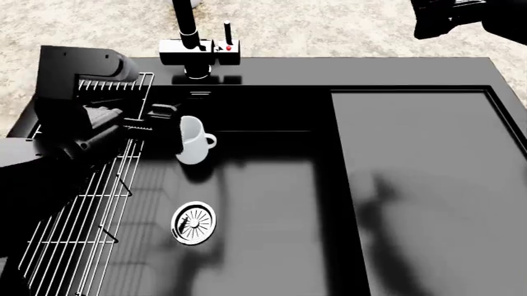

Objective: Pick the cup and bowl from the sink and place them on the counter for drying.

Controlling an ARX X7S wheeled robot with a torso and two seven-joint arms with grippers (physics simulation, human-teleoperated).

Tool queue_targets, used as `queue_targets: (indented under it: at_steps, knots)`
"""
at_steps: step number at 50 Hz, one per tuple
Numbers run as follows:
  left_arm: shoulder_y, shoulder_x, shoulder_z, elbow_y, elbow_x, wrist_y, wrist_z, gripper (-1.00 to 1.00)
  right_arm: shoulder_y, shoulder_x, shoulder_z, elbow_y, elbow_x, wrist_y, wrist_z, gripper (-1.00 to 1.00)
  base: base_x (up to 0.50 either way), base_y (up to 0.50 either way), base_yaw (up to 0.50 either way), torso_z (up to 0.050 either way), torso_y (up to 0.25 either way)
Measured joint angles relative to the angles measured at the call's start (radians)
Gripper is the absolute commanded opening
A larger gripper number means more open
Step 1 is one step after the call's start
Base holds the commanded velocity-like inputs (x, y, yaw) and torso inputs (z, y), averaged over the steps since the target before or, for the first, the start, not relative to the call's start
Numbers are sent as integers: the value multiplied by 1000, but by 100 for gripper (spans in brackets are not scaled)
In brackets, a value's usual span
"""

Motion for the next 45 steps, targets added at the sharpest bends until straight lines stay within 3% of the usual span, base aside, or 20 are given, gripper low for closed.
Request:
queue_targets:
  at_steps: [24, 45]
  knots:
    - [-206, 64, 394, -312, 224, 122, 231, 100, -43, -14, 1, -30, 34, 3, -13, 100, 0, 0, 0, 0, 0]
    - [-294, 116, 583, -547, 372, 189, 299, 100, -52, -30, 10, -13, 58, 9, -2, 100, 0, 0, 0, 0, 0]
